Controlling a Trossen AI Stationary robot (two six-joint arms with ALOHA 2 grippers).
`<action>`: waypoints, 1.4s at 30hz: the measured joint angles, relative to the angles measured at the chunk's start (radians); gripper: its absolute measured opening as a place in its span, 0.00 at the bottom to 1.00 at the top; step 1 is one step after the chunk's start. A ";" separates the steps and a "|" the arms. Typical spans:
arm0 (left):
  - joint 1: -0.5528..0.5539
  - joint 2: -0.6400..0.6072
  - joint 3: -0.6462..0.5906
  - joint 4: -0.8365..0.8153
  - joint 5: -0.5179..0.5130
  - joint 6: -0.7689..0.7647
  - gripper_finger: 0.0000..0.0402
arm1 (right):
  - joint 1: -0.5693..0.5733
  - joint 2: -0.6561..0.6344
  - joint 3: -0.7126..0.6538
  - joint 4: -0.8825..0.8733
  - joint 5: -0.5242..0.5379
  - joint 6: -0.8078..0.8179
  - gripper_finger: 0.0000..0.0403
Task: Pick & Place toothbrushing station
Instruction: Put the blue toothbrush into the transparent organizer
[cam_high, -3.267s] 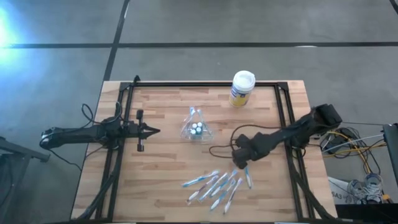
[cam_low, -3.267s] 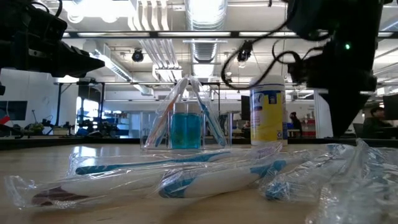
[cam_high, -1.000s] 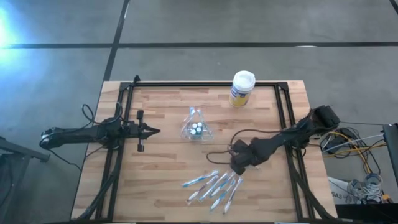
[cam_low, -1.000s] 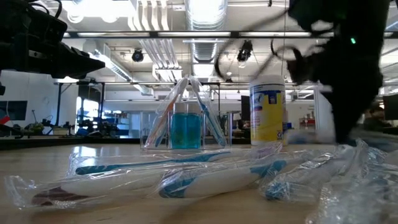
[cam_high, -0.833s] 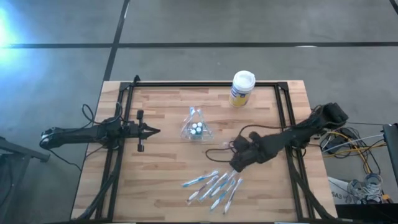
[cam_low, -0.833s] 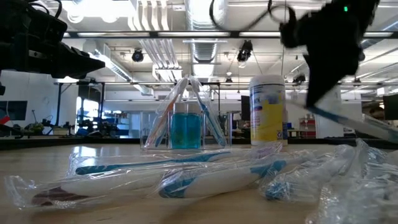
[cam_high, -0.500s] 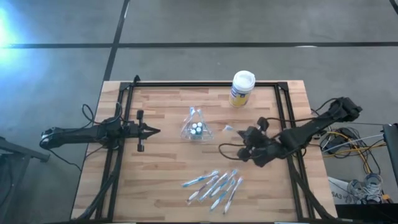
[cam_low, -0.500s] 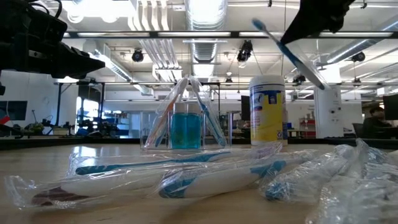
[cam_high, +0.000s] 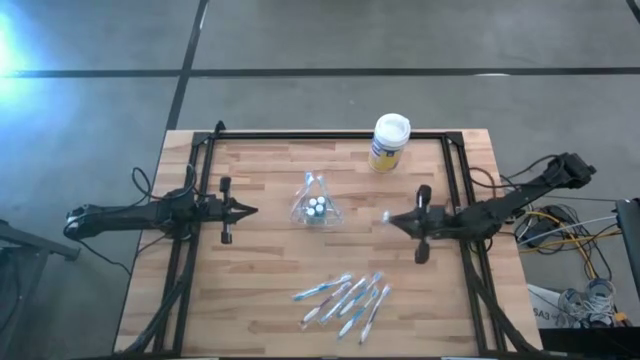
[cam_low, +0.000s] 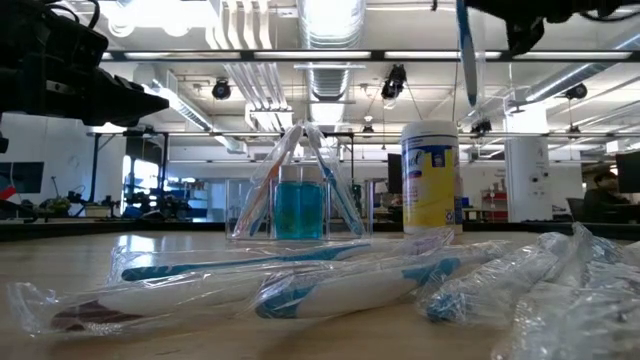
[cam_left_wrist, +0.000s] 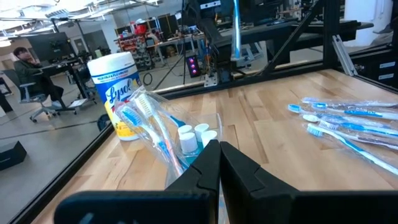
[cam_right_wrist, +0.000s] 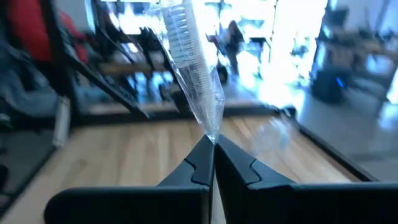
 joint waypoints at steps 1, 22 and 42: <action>0.000 0.000 0.000 0.000 0.000 0.000 0.02 | -0.001 -0.028 -0.037 0.051 -0.008 -0.020 0.02; -0.001 0.000 0.000 0.000 0.000 0.000 0.02 | -0.005 -0.593 -0.291 -0.113 0.015 -0.071 0.02; 0.000 0.000 -0.001 0.000 0.000 0.000 0.02 | -0.022 -0.733 -0.373 -0.172 0.023 -0.001 0.02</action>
